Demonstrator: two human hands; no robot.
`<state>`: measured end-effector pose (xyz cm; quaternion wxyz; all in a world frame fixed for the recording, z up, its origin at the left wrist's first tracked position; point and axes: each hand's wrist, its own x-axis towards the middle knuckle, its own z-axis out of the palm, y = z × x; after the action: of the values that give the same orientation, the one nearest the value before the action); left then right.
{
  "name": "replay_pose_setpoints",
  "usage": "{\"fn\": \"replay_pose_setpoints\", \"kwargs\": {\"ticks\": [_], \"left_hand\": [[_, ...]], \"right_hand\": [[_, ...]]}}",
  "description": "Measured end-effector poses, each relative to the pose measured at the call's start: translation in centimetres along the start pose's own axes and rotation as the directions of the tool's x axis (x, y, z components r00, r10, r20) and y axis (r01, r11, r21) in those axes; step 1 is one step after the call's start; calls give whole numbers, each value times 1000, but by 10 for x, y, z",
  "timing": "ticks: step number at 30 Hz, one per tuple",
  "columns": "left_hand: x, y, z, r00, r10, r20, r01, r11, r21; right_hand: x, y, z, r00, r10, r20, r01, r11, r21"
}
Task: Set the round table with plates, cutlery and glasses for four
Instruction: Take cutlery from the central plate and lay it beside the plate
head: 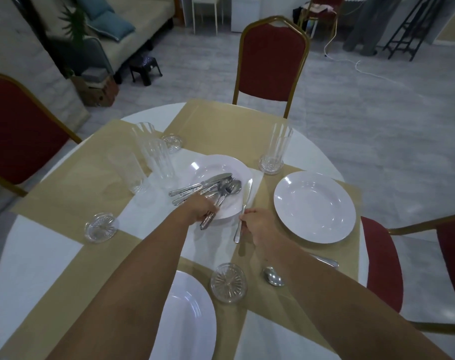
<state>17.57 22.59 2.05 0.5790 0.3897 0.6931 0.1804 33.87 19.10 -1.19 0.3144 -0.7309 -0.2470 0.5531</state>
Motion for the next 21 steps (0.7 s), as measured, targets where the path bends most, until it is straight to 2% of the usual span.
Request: {"fn": "replay_pose_setpoints", "kwargs": {"ticks": [12, 15, 21], "left_hand": [[-49, -37, -39, 997, 64, -43, -74, 950, -303], [-66, -53, -63, 994, 100, -52, -111, 947, -301], [-108, -105, -124, 982, 100, -160, -145, 942, -302]], "right_hand": [[-53, 6, 32, 997, 7, 71, -23, 975, 223], [-74, 10, 47, 996, 7, 88, -29, 968, 248], [-124, 32, 92, 986, 43, 162, -91, 949, 303]]}}
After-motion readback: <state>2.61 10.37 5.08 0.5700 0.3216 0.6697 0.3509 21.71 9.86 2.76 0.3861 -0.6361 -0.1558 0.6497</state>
